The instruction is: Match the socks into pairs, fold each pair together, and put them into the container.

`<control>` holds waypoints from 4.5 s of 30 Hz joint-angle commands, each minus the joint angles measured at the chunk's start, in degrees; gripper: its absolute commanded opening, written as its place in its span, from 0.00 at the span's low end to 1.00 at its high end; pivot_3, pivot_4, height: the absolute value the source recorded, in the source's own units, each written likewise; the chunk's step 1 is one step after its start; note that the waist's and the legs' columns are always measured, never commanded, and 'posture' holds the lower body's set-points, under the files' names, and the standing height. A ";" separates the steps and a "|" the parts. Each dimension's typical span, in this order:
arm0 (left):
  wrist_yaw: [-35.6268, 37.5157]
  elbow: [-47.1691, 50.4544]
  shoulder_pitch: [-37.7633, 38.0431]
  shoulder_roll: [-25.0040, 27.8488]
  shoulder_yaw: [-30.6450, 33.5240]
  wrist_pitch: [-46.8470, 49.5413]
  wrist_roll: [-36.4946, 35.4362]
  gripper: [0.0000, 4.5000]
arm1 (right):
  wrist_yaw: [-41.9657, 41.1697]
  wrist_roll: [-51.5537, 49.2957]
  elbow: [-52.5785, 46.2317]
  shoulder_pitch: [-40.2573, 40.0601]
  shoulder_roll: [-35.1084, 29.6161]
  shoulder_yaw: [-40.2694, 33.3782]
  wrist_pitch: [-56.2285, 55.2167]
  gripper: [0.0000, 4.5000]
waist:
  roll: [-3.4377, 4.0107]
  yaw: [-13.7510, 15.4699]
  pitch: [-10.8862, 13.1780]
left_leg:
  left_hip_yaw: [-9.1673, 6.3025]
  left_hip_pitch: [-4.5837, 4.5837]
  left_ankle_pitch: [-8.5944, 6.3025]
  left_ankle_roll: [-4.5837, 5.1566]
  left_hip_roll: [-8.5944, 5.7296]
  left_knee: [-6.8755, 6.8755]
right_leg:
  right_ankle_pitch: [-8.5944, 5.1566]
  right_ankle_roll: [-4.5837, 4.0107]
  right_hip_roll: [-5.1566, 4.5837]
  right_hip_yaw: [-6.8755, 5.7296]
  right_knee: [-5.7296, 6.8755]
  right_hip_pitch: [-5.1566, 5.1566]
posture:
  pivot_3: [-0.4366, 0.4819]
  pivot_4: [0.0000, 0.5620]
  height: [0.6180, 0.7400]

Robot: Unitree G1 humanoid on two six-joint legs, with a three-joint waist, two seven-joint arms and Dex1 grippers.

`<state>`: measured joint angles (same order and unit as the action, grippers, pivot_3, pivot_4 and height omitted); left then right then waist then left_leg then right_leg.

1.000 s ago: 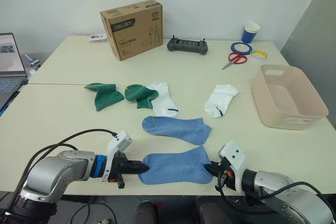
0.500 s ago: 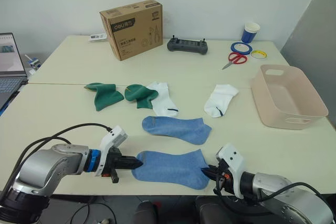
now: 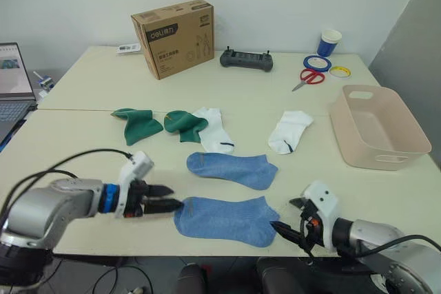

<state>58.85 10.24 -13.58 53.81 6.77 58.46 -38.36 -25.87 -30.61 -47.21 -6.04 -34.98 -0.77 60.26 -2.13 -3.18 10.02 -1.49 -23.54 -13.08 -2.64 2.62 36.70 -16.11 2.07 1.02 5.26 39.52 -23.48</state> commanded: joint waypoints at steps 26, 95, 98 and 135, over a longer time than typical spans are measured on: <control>-8.40 -20.44 -16.79 -19.70 -7.80 -6.90 10.95 0.00 | 6.42 11.44 25.14 19.62 12.08 5.85 -11.26 0.92 | 0.01 0.14 0.00 | -0.07 -0.21 0.00 0.01 -0.04 0.15 | 0.10 0.12 0.01 -0.03 -0.04 0.00 | 0.48 0.27 0.86; -13.15 14.44 18.41 -11.31 5.94 -0.74 -7.67 0.00 | 3.79 -1.82 -0.69 -0.08 2.07 7.05 -7.06 0.01 | -0.01 0.07 -0.01 | -0.01 -0.16 -0.01 0.00 -0.01 0.02 | -0.02 -0.16 -0.10 0.03 -0.44 0.09 | 0.48 0.27 0.86; -12.74 14.64 18.95 -11.33 6.22 -0.66 -8.45 0.00 | 3.64 -1.91 -0.64 0.02 1.83 6.76 -6.63 0.01 | -0.01 0.07 -0.01 | -0.01 -0.16 -0.01 0.00 -0.01 0.02 | -0.02 -0.16 -0.10 0.03 -0.44 0.09 | 0.48 0.27 0.86; -0.45 3.97 5.04 -10.06 -21.09 -37.83 22.31 0.00 | -4.52 12.58 7.43 7.49 -6.72 23.16 -15.93 0.01 | 0.07 0.08 0.00 | 0.09 -0.16 -0.01 0.01 -0.05 0.04 | 0.18 0.13 -0.06 0.14 -0.50 0.08 | 0.48 0.27 0.86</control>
<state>59.27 15.78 -8.64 43.95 -13.97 24.27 -19.29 -30.99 -19.66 -40.06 1.55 -41.63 22.23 44.88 -2.06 -3.10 10.03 -1.42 -23.72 -13.09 -2.63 2.58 36.73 -15.93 2.21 0.96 5.37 39.03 -23.41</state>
